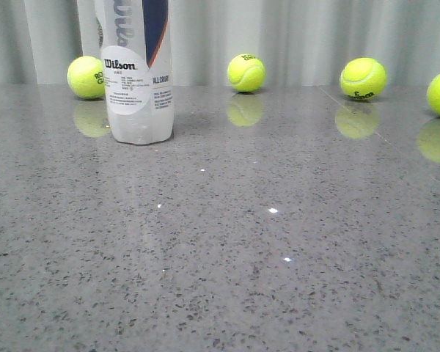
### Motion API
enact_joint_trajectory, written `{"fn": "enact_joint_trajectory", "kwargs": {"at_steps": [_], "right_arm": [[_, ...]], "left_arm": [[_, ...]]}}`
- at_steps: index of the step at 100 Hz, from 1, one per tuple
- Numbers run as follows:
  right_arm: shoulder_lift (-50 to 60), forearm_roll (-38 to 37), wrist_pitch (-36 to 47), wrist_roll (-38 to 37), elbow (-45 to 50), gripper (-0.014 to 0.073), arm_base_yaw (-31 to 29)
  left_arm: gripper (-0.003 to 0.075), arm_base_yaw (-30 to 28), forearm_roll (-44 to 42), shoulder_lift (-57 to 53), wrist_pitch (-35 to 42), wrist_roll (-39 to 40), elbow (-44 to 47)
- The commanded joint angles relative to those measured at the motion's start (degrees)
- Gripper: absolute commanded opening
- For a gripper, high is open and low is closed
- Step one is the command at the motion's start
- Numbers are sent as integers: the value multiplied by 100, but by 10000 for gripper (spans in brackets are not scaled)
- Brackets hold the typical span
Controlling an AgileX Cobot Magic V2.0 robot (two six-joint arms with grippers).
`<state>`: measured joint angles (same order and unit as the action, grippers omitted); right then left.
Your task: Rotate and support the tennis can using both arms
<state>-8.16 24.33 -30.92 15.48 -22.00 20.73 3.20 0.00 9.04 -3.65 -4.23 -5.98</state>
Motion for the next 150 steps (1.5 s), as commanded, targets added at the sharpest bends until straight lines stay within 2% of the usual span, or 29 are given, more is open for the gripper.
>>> {"fn": "enact_joint_trajectory", "kwargs": {"at_steps": [1, 22, 26, 35, 129, 137, 150], "right_arm": [[-49, 57, 399, 15, -132, -60, -16], [-49, 57, 399, 15, -132, -60, -16], [-65, 57, 414, 15, -132, -60, -16], [-64, 62, 401, 15, -132, -60, -16], [-64, 60, 418, 15, -132, -60, -16], [-64, -104, 796, 9, -51, -60, -38], [-64, -1373, 2055, -218, 373, -60, -369]], "left_arm": [[-19, -18, 138, -203, 606, -48, 131], [-19, -18, 154, -1183, 623, -48, 872], [-19, -18, 141, -1107, 365, -48, 845], [-19, -18, 142, -1070, 298, -48, 857], [-19, -8, 142, -1083, 286, -48, 857], [-19, -8, 142, -1083, 286, -48, 857], [-19, -8, 142, -1083, 286, -48, 857]]}}
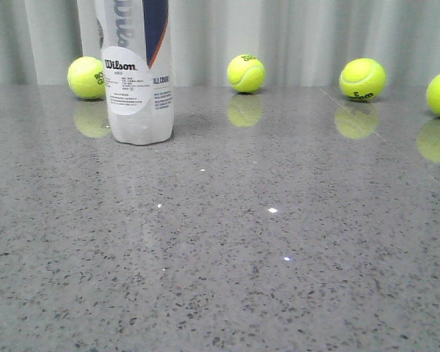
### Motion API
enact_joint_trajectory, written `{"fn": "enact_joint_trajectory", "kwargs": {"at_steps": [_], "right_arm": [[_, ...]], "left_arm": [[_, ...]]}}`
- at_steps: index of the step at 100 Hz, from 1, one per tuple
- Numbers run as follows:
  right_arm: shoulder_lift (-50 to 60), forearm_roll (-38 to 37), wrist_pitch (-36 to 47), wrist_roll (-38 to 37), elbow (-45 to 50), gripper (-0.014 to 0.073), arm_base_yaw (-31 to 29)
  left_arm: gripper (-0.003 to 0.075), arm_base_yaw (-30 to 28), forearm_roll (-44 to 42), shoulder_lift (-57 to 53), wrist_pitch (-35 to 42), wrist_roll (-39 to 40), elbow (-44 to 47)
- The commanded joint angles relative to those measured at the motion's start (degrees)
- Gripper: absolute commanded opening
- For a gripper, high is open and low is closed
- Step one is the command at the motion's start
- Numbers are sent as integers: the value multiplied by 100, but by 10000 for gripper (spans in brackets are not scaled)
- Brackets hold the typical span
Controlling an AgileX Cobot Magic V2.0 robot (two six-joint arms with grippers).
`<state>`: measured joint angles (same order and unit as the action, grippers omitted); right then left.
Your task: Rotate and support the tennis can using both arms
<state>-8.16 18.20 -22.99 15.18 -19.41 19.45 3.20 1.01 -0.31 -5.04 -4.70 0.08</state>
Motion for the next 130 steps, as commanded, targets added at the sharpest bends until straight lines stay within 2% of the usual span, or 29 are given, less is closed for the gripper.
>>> {"fn": "enact_joint_trajectory", "kwargs": {"at_steps": [1, 13, 26, 38, 46, 50, 60, 130], "right_arm": [[-64, -825, 1427, -233, 175, -60, -268], [-64, -1916, 2736, -1119, 734, -60, -828], [-14, -2186, 3448, -1739, 1330, -60, -1477], [409, -2287, 3277, -1778, 1823, -60, -2041], [786, -2332, 3256, -1785, 2137, -60, -2177], [1045, -2366, 2826, -1797, 2109, -60, -2191], [964, -2375, 2718, -1830, 2109, -60, -2191], [976, -2375, 2600, -2082, 2109, -60, -2201]], "left_arm": [[-19, -8, 42, -148, 425, 0, 252], [-19, -8, 42, -148, 425, 0, 252], [-19, -8, 42, -148, 425, 0, 252], [-19, -8, 42, -148, 425, 0, 252], [-19, -8, 42, -148, 425, 0, 252], [-19, -8, 42, -148, 425, 0, 252], [-19, -8, 42, -138, 425, 0, 252], [-19, -8, 42, -138, 425, 0, 252]]}}
